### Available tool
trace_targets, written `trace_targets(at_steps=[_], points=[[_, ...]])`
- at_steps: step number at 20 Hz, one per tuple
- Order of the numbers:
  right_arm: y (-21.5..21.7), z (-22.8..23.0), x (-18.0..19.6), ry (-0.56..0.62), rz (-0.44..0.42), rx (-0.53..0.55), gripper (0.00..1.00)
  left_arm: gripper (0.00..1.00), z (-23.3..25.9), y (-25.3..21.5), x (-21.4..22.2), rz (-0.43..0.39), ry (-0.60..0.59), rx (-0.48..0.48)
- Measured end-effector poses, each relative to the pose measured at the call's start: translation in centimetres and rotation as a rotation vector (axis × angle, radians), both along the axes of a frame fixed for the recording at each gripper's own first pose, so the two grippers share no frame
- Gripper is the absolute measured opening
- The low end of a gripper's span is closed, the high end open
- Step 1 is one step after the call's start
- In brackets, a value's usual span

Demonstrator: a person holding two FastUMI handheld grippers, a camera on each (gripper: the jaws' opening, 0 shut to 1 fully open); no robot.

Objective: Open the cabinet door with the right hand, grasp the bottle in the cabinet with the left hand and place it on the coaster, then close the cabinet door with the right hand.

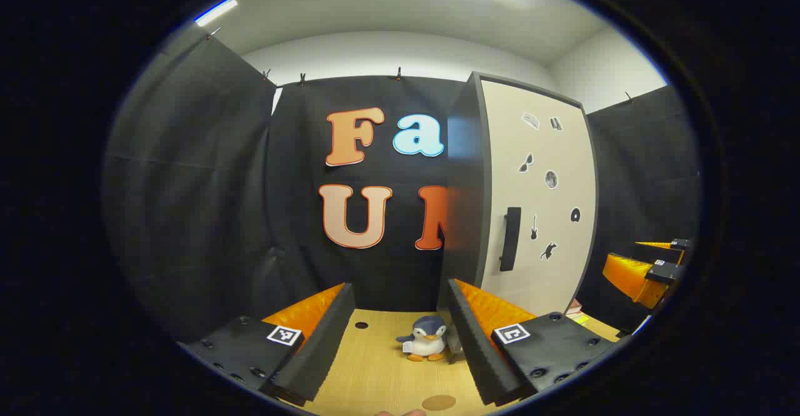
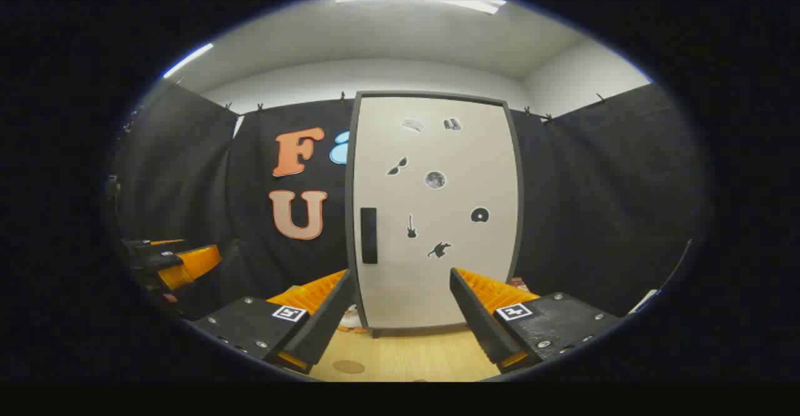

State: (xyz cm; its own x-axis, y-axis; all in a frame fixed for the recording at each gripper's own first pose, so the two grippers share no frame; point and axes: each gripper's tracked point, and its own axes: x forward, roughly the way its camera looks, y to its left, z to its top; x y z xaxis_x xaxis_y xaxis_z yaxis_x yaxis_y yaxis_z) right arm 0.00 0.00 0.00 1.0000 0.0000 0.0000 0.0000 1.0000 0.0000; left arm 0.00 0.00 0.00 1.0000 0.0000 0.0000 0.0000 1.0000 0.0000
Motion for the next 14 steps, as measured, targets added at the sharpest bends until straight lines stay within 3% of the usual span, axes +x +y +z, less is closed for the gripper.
trace_targets(at_steps=[12,14], points=[[-0.2,-0.4,1.0,0.009,0.026,0.001,0.96,0.96,-1.7,0.1,0.9,0.037,0.027,0.008],[-0.1,-0.5,1.2,0.009,0.03,0.006,0.93,0.96,-1.4,-0.1,0.9,0.035,0.018,0.007]])
